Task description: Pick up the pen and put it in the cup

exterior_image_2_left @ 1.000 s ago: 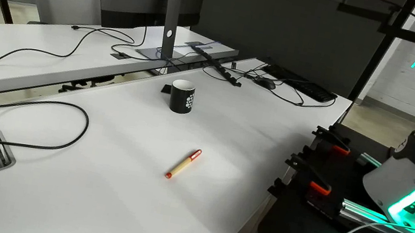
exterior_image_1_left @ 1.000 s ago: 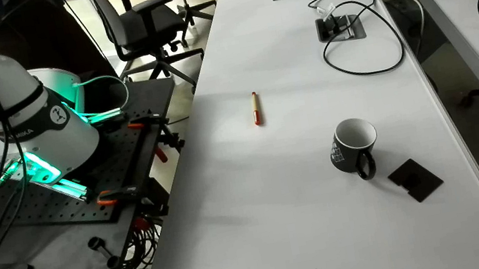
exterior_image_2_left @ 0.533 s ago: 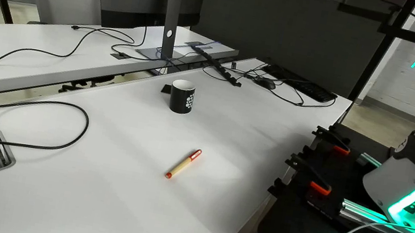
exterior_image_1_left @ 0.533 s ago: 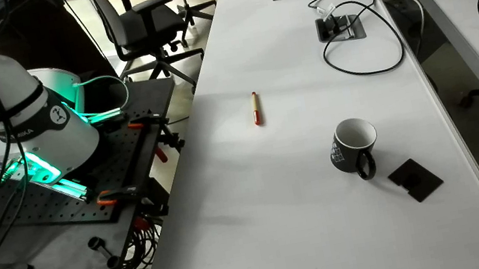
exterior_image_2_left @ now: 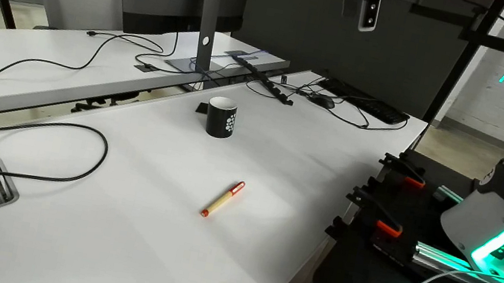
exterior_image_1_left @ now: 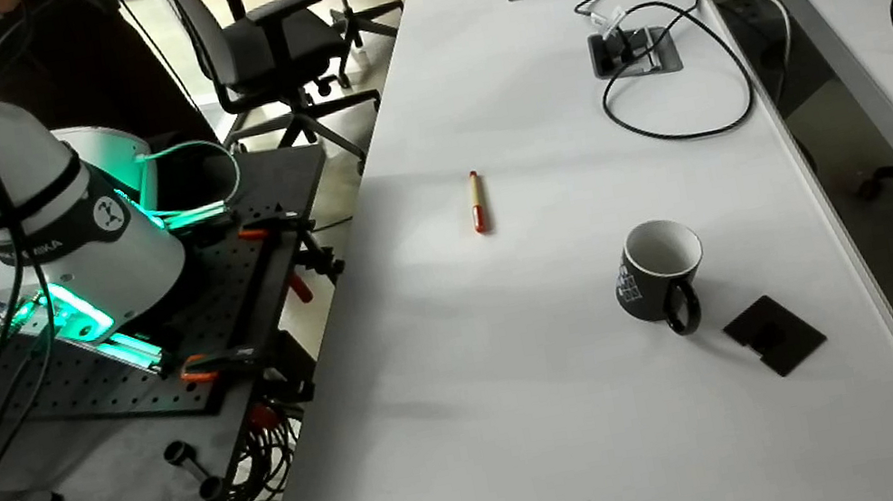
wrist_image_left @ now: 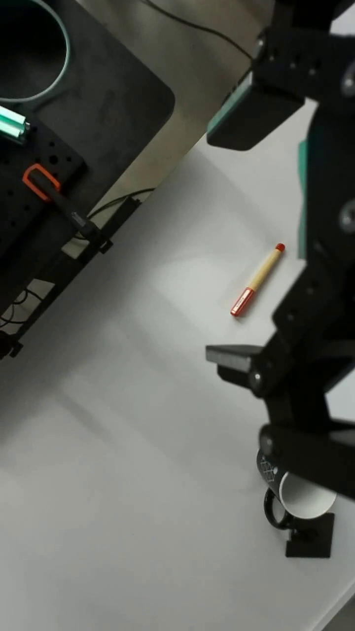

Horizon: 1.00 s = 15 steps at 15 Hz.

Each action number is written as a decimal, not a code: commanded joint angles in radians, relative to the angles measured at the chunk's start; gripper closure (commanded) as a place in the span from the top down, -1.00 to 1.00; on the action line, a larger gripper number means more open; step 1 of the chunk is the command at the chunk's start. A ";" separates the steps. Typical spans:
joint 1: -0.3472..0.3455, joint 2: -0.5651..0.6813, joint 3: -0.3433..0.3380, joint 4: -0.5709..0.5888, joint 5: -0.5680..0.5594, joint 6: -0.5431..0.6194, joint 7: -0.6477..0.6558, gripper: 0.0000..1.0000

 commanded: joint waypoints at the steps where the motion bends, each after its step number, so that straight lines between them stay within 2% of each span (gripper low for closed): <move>1: 0.016 0.083 0.009 0.036 -0.038 0.063 -0.018 1.00; 7: 0.017 0.192 0.013 0.060 -0.025 0.217 -0.015 1.00; 8: 0.017 0.144 0.015 0.029 -0.020 0.187 -0.005 1.00; 13: 0.016 0.156 0.016 0.031 -0.020 0.192 -0.005 1.00; 15: 0.028 0.167 -0.010 0.013 0.008 0.279 -0.104 1.00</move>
